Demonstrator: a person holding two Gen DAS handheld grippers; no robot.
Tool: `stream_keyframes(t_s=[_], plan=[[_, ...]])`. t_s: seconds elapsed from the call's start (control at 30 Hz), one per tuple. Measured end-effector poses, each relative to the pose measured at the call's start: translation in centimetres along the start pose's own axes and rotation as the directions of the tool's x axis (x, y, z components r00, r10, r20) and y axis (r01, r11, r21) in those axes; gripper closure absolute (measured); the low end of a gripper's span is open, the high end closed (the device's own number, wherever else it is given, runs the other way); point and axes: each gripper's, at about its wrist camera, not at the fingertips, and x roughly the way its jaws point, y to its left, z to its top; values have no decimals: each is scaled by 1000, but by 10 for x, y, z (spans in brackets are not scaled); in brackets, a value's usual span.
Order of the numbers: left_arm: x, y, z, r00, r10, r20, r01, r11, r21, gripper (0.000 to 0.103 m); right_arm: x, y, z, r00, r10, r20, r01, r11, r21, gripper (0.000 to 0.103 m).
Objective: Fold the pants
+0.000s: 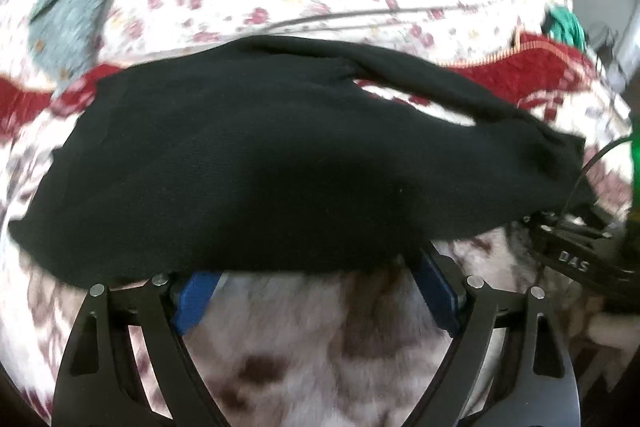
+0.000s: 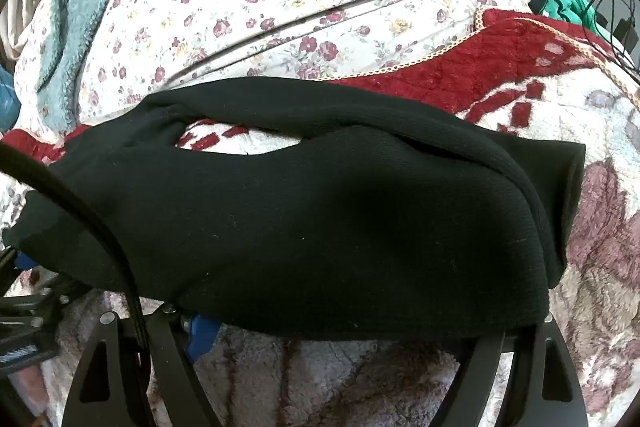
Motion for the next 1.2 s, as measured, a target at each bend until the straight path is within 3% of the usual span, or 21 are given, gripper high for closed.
stream_keyframes(t_s=[0.1,0.17,0.3,0.4,0.57,0.63,0.73,0.9,1.0,1.07,1.13,1.17,1.2], plan=[[-34,19,-7,999,-12,41,14,999,-47,15,-12,-5,-1,996,84,-21,-84,996,6,20],[-51,34,-11,998,-22,67,28,996,-79,15,-26,-13,-7,985,170,-19,-168,983,79,20],[-73,78,-20,997,-19,79,33,981,-190,15,-46,-18,-20,945,325,22,-324,928,185,20],[-77,111,-27,995,-37,88,63,944,-323,15,-48,-16,-27,915,402,34,-399,888,227,20],[-57,145,-35,995,-93,42,102,873,-476,15,-43,-10,-29,901,430,48,-429,870,242,20],[-55,150,-32,991,-101,86,131,844,-521,15,-38,-11,-25,894,443,61,-443,861,250,20],[-49,150,-21,988,-112,105,151,831,-536,15,-32,-16,-23,885,459,78,-463,846,266,20],[-35,158,-5,990,-65,124,123,823,-554,15,-22,-19,-18,877,467,112,-479,833,278,20],[-28,160,2,987,-66,147,141,797,-587,15,-14,-18,-11,879,457,134,-476,835,275,20],[-25,160,6,988,-75,133,140,795,-590,15,-10,-17,-7,893,431,131,-450,850,273,31],[-27,157,5,990,-86,111,135,809,-572,19,-5,-19,-4,897,420,137,-442,852,281,49],[-28,156,5,993,-77,94,117,819,-561,23,-3,-22,-4,889,434,144,-458,839,293,55],[-28,155,5,996,-50,74,83,830,-552,40,0,-25,-3,880,455,138,-474,825,307,70]])
